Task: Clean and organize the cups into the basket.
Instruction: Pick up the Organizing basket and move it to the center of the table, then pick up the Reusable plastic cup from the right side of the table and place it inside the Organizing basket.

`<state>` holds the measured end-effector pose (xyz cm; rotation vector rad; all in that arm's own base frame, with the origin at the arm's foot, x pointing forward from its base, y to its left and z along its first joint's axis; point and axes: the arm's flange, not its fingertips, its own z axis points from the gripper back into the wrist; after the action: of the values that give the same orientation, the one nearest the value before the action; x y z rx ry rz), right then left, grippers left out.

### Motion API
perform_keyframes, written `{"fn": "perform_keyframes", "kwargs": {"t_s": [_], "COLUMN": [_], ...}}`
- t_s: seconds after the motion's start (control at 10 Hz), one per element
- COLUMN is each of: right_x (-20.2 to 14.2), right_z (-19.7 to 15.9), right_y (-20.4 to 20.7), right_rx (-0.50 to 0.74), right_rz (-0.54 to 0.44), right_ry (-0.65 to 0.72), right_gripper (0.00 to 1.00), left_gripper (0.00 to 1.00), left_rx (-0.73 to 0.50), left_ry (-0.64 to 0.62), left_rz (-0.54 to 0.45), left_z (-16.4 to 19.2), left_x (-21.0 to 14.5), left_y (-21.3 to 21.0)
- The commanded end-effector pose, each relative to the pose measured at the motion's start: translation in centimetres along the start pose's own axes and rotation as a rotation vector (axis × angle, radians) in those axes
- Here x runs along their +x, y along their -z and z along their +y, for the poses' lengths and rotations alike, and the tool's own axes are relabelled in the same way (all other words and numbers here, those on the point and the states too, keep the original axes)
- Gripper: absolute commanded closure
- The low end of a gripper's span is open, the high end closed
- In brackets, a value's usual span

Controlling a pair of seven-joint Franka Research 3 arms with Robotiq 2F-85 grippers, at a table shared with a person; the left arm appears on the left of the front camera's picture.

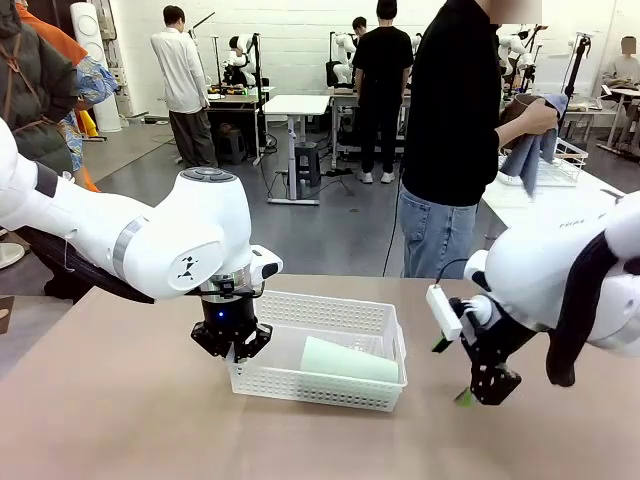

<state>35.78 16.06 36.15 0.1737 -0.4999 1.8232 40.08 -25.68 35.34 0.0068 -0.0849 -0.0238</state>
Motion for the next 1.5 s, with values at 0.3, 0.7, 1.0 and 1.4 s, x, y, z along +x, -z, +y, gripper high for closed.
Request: {"fn": "perform_keyframes", "kwargs": {"t_s": [0.3, 0.7, 1.0, 1.4], "right_x": [-0.9, -0.9, -0.8, -8.4], "right_z": [-0.2, -0.2, -0.1, 3.8], "right_y": [-0.3, -0.3, -0.3, -7.9], "right_rx": [-0.024, -0.024, -0.02, -0.219], "right_rz": [-0.047, -0.047, -0.064, -0.477], "right_ry": [-0.005, -0.005, -0.007, 0.069], "right_gripper": [0.0, 0.0, 0.0, 0.0], "left_gripper": [1.0, 1.0, 1.0, 1.0], "left_rx": [0.001, 0.001, 0.001, 0.001], "left_ry": [-0.004, -0.004, -0.004, -0.004], "left_rz": [-0.011, -0.011, -0.011, -0.011], "left_z": [0.1, 0.1, 0.1, 0.1], "left_x": [-0.2, -0.2, -0.2, -0.2], "left_y": [-0.2, -0.2, -0.2, -0.2]}}
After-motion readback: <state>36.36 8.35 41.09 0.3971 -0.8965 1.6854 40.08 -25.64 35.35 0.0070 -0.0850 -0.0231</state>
